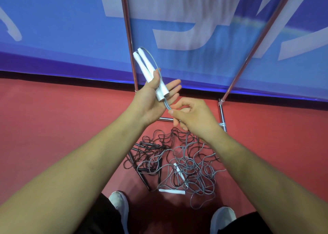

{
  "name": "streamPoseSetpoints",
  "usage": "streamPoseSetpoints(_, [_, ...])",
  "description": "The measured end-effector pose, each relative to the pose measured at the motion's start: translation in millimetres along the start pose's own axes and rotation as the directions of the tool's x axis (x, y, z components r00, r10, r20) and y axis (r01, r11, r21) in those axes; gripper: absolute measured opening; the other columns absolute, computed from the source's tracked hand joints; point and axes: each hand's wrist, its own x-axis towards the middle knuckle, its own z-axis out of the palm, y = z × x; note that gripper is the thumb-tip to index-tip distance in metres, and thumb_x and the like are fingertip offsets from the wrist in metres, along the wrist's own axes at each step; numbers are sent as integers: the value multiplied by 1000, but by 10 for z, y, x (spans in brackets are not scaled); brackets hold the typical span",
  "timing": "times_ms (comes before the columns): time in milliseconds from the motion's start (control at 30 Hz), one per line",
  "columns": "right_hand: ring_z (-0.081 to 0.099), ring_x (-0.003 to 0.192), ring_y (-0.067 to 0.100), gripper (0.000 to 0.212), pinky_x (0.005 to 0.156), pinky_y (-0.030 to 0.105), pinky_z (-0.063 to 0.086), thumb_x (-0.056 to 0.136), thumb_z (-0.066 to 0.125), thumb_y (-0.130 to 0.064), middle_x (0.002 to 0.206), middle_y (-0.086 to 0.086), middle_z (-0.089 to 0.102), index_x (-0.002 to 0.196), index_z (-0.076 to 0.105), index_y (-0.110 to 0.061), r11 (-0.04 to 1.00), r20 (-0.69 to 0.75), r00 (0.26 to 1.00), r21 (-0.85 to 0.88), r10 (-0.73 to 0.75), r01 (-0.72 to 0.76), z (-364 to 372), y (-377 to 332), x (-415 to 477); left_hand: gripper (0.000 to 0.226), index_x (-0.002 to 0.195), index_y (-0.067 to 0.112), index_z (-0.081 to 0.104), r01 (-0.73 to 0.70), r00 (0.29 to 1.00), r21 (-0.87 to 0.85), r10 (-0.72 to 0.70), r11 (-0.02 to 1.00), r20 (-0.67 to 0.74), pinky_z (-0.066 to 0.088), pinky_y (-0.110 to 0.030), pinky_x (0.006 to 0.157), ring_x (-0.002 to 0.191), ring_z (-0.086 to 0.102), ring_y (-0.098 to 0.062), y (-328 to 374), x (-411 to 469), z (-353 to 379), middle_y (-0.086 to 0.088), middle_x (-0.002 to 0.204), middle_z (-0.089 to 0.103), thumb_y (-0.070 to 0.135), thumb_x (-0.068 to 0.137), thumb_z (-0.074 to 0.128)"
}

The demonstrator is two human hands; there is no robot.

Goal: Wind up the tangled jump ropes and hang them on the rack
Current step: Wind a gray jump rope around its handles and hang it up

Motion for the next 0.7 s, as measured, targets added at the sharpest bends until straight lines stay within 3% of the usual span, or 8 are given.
streamPoseSetpoints(100, [45,37,14,7,41,20,36,93,65,-8,59,11,65,88,62,-10,1000,14,1000,-11,2,-2,26,-6,-12,18,117,24,56,-66,997,-41,65,997,-35,61,-33,79,83,75,-25,15,5,14,-11,89,73,33,105,47])
streamPoseSetpoints(167, [52,41,16,5,42,22,40,94,64,-8,60,8,65,98,61,-9,1000,30,999,-13,27,-27,27,-20,-14,14,107,13,55,-110,990,-28,107,994,-95,57,-26,61,63,68,-18,51,31,4,-6,74,61,27,104,51])
streamPoseSetpoints(233, [61,50,18,11,51,25,48,93,64,-8,62,5,67,102,59,-11,995,52,997,-85,51,-46,12,-8,-14,18,97,8,53,-138,985,-4,137,990,-107,50,-23,55,55,57,-14,85,70,-16,-3,68,53,23,105,50])
streamPoseSetpoints(333, [69,60,18,13,63,34,53,93,63,-8,70,7,70,104,56,-11,969,81,990,-230,112,-91,-18,32,-49,15,95,9,50,-191,972,52,196,980,-128,44,-23,51,52,50,-13,147,138,-87,-2,63,48,19,105,49])
streamPoseSetpoints(433, [60,47,10,12,49,23,44,93,65,-11,62,1,66,102,57,-11,951,78,991,-300,107,-79,-56,15,-70,10,99,11,47,-214,949,90,229,973,-216,47,-24,51,56,56,-16,209,165,-166,-5,68,50,17,104,52])
streamPoseSetpoints(533, [55,44,7,15,50,21,40,89,70,-17,56,-2,62,101,60,-17,899,126,989,-437,78,-15,-104,-35,-75,18,118,10,45,-189,941,146,222,971,-257,62,-32,69,76,73,-27,208,154,-219,-15,92,66,20,105,52])
streamPoseSetpoints(600, [58,49,11,20,54,26,44,90,69,-16,56,-4,58,107,60,-21,859,210,973,-511,97,25,-135,-59,-106,20,119,9,43,-186,944,224,237,957,-228,62,-37,79,80,75,-29,200,148,-230,-19,97,67,21,105,50])
streamPoseSetpoints(700, [54,43,7,21,51,27,45,92,66,-12,52,-4,54,109,63,-22,865,234,969,-500,74,55,-214,-83,-120,16,111,9,44,-169,932,448,290,878,-218,60,-27,59,63,72,-17,173,155,-266,-7,79,59,23,105,51])
